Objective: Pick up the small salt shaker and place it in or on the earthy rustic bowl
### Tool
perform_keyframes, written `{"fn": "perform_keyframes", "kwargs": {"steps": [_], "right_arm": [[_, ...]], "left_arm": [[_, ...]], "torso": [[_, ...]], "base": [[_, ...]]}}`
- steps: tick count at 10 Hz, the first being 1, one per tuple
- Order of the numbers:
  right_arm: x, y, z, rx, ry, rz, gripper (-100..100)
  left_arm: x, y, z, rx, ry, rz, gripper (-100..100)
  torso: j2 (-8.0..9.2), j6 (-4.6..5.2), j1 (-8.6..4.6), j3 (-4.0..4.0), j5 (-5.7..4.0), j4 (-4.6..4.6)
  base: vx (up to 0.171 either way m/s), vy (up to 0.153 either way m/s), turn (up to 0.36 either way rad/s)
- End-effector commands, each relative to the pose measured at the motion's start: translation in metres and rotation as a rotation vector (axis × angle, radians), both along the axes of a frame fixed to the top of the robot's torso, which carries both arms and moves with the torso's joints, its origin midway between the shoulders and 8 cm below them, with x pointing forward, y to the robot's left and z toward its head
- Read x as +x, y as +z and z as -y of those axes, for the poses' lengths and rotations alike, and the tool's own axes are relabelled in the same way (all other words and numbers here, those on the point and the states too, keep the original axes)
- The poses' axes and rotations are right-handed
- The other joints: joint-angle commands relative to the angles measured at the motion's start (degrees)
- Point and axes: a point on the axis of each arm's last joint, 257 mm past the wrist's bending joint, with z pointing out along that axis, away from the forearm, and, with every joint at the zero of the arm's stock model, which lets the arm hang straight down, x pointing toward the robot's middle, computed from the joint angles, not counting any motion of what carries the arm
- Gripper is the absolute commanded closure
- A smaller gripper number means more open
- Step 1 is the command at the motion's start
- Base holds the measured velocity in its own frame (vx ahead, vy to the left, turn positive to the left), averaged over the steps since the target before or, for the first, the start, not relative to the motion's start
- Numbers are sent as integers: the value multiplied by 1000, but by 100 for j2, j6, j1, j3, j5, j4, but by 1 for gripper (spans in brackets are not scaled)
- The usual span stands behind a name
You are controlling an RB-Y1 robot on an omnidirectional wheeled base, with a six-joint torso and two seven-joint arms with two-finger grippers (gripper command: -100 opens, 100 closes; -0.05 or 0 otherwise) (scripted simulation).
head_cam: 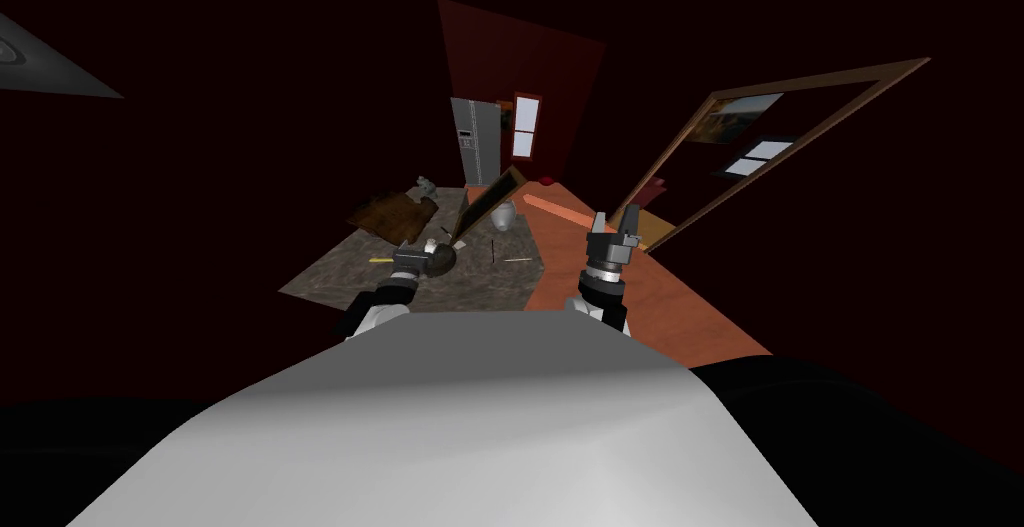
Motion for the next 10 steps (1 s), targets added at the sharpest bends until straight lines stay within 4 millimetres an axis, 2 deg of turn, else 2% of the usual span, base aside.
{"fn": "perform_keyframes", "kwargs": {"steps": [1, 5, 6, 7, 10], "right_arm": [[0, 0, 0, 0, 0, 0, 0], [0, 0, 0, 0, 0, 0, 0], [0, 0, 0, 0, 0, 0, 0], [0, 0, 0, 0, 0, 0, 0], [0, 0, 0, 0, 0, 0, 0]], "left_arm": [[-8, 9, 0, -1, -9, 0, -100], [-25, 32, 0, 2, -32, -1, -100], [-23, 28, -1, 2, -28, -1, -100], [-23, 28, -1, 1, -29, -1, 0], [-23, 28, -1, 1, -29, -1, 0]], "torso": [[0, 0, 0, 0, 0, 0], [0, 0, 0, -1, 0, 0], [7, 0, 0, 3, 0, 1], [15, 2, 5, 8, 1, 3], [21, 2, 11, 12, 3, 4]], "base": [[65, -30, 44], [56, -29, 52], [6, -11, 29], [0, 0, 0], [0, 0, 0]]}}
